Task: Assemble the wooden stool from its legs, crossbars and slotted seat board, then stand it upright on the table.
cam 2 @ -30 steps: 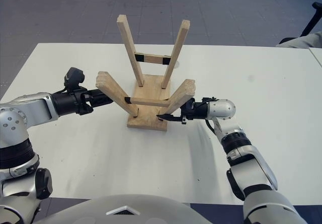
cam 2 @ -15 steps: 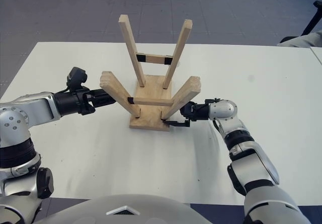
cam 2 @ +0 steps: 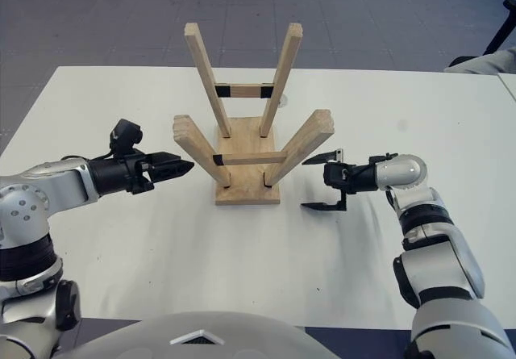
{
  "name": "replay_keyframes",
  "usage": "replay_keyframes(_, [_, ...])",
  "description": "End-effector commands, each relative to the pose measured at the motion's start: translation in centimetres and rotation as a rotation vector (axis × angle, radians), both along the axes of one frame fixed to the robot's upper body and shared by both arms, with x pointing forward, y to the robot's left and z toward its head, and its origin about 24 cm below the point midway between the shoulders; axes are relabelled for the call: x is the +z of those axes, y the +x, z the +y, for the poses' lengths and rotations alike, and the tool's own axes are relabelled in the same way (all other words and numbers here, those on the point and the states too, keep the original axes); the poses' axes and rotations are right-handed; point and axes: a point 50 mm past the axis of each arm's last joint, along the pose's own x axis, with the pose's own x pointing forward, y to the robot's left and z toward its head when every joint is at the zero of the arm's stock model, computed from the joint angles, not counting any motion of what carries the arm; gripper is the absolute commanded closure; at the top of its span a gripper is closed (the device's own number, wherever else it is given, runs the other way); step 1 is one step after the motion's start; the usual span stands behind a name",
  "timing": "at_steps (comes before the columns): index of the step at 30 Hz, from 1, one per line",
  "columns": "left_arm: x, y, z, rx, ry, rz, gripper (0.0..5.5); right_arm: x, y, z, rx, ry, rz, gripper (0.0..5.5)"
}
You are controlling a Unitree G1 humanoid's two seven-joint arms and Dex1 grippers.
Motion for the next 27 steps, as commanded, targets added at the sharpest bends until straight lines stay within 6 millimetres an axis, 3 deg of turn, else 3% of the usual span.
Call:
replay_keyframes(1, [-1.4, -1.2, 2.8, -0.027, 0.143, 0.041, 2.73, 3.2, 2.8, -2.8, -0.461, 0.253, -0.082, 0.04])
replay_keyframes(3, [-1.6, -1.5, 3.3, -0.035, 0.155, 0.036, 2.73, 6.9, 5.1, -2.6, -0.695, 0.462, -0.21, 0.04])
replay_keyframes(6, [-2.5, -1.3, 3.0, 0.037, 0.149, 0.006, 2.73, 13.1, 5.8, 0.5, -0.84, 0.712, -0.279, 0.04])
replay_keyframes(7, [-3.2, -1.0, 3.1, 0.103, 0.157, 0.002, 2.73, 15.5, 4.9, 2.2, -0.835, 0.839, -0.257, 0.04])
replay_keyframes(9, [-4.2, -1.1, 3.1, 0.178, 0.174, 0.009, 2.73, 18.6, 2.9, 4.3, -0.818, 0.969, -0.226, 0.04])
replay_keyframes(11, [-5.0, -1.7, 2.9, 0.207, 0.17, 0.029, 2.73, 21.1, 1.5, 5.1, -0.811, 1.039, -0.233, 0.04])
replay_keyframes(14, [-5.7, -2.7, 2.6, 0.241, 0.156, 0.053, 2.73, 24.7, -1.0, 6.7, -0.753, 1.115, -0.248, 0.6])
replay_keyframes(17, [-6.2, -3.0, 2.3, 0.26, 0.152, 0.072, 2.73, 25.3, -3.3, 9.4, -0.687, 1.137, -0.17, 1.22])
replay_keyframes(21, [-6.4, -3.1, 1.9, 0.265, 0.148, 0.08, 2.73, 23.1, -5.5, 11.8, -0.634, 1.092, 0.091, 1.88])
replay_keyframes(24, [-6.3, -2.9, 1.9, 0.268, 0.146, 0.078, 2.73, 20.9, -6.0, 11.7, -0.698, 1.025, 0.152, 2.16])
replay_keyframes(27, [-6.3, -2.9, 1.8, 0.267, 0.145, 0.08, 2.73, 20.2, -5.3, 11.0, -0.765, 1.011, 0.125, 2.16])
